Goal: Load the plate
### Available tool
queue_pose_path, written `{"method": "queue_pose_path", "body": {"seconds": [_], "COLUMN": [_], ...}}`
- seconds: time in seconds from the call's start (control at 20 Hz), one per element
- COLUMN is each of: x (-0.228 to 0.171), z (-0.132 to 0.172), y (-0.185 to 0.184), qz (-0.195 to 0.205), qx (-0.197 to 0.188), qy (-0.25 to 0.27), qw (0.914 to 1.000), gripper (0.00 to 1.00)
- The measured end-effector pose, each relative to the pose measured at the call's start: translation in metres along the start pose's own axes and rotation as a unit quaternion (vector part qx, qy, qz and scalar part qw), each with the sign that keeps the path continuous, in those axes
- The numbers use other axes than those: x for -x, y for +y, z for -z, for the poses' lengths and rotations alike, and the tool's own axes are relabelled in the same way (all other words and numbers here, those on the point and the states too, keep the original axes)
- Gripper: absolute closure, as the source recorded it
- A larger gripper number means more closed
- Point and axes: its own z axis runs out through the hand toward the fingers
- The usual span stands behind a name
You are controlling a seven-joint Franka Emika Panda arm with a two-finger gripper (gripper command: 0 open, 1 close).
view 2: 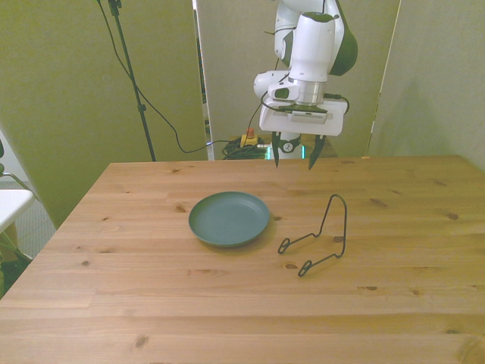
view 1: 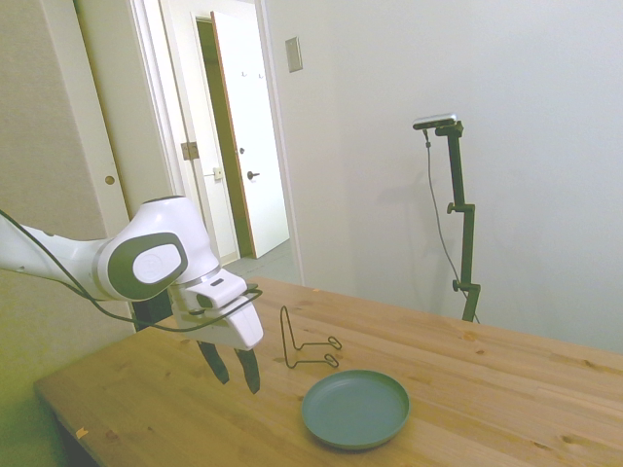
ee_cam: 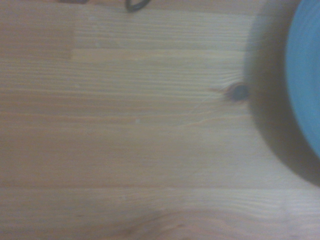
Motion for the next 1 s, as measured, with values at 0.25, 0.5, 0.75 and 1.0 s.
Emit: {"method": "queue_pose_path", "body": {"seconds": [0.25,0.5,0.75,1.0], "x": [-0.018,-0.042,-0.057,-0.074], "z": [-0.007,-0.019,-0.029,-0.043], "y": [0.001,0.01,0.02,0.033], "qz": [0.053,0.126,0.171,0.17], "qx": [0.032,0.051,0.074,0.085], "qy": [0.025,0.034,0.062,0.093], "qw": [0.9977,0.9902,0.9806,0.9773], "gripper": [0.0,0.0,0.0,0.0]}}
